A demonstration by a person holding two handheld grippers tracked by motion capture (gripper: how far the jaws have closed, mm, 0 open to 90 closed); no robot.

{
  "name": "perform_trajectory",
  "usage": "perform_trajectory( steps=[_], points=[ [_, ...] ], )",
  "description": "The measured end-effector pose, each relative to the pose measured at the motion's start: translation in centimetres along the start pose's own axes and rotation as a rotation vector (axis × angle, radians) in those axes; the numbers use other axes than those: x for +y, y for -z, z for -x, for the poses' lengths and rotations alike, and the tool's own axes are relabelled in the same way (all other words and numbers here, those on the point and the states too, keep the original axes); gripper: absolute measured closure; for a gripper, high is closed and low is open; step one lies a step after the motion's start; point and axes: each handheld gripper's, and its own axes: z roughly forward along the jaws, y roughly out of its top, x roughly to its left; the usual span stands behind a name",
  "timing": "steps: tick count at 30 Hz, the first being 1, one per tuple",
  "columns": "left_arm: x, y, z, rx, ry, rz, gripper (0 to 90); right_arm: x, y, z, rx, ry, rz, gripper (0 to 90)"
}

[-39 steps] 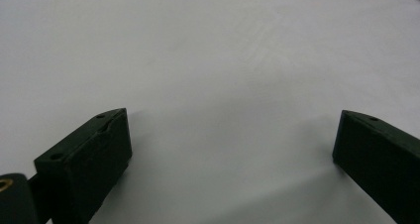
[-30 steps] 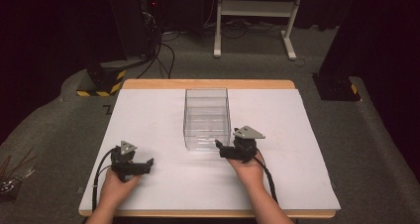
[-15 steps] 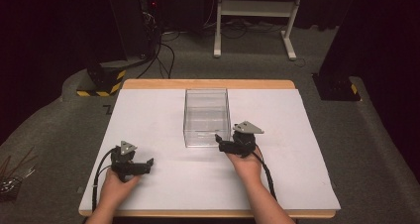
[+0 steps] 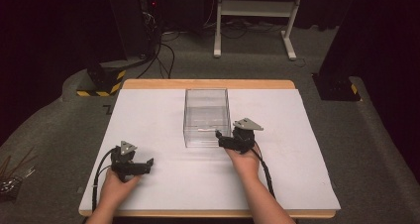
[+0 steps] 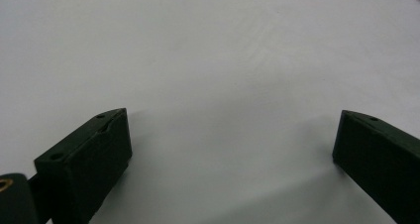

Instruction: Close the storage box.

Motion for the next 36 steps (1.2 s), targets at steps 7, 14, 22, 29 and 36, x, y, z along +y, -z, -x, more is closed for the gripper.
perform_trajectory(
  steps=[7,14,22,29,36],
  points=[
    [0.0,0.0,0.0,0.0,0.0,0.0,1.9,0.1,0.1,-0.1,0.006,-0.001,-0.008,16.0],
    [0.0,0.0,0.0,0.001,-0.003,0.0,1.9,-0.1,1.0,-0.1,0.015,0.003,-0.015,16.5],
    [0.0,0.0,0.0,0.002,0.0,0.003,1.9,-0.6,2.7,-0.3,0.026,0.016,-0.003,16.4],
    [0.0,0.0,0.0,0.002,0.0,0.003,1.9,-1.2,4.5,-0.3,0.04,0.027,0.014,16.2],
    [0.0,0.0,0.0,0.002,0.0,0.003,1.9,-2.2,6.9,0.9,0.025,0.029,0.016,16.2]
  ],
)
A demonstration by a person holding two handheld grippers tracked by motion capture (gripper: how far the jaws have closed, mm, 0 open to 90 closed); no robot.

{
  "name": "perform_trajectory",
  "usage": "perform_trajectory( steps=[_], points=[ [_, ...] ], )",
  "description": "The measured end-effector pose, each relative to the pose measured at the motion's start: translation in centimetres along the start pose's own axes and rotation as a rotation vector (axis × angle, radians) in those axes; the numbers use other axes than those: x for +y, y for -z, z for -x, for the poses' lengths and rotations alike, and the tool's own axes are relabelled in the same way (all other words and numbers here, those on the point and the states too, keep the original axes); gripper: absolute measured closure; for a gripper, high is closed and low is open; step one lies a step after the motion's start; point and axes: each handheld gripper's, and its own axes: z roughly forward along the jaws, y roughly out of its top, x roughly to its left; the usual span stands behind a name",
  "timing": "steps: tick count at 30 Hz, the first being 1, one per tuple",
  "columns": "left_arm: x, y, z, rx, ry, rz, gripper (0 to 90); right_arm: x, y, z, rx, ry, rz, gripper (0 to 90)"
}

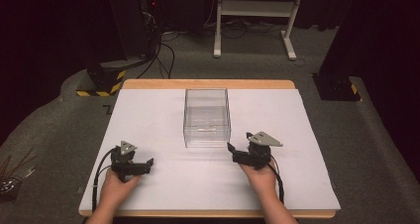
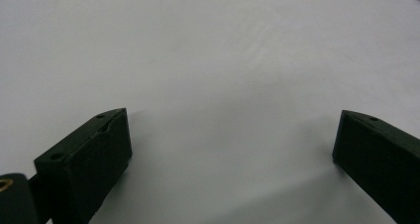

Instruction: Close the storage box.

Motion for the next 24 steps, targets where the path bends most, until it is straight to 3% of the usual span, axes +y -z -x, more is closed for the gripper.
perform_trajectory(
  steps=[8,14,16,17,20,24],
  points=[
    [0.0,0.0,0.0,0.0,0.0,0.001,2.0,-2.2,2.8,3.2,-0.072,-0.016,-0.051,16.1],
    [0.0,0.0,0.0,0.0,0.0,0.001,2.0,-4.6,4.2,6.0,-0.181,-0.013,-0.176,15.8],
    [0.0,0.0,0.0,0.001,0.0,0.001,2.0,-5.3,4.1,6.6,-0.185,-0.038,-0.218,15.6],
    [0.0,0.0,0.0,0.0,0.0,0.001,2.0,-5.3,4.1,6.7,-0.199,-0.052,-0.221,16.1],
    [0.0,0.0,0.0,0.001,-0.001,0.001,2.0,-5.3,3.9,6.4,-0.199,-0.017,-0.236,17.3],
    [0.0,0.0,0.0,0.001,0.0,0.001,2.0,-5.3,3.8,6.3,-0.208,-0.014,-0.253,18.2]
  ],
)
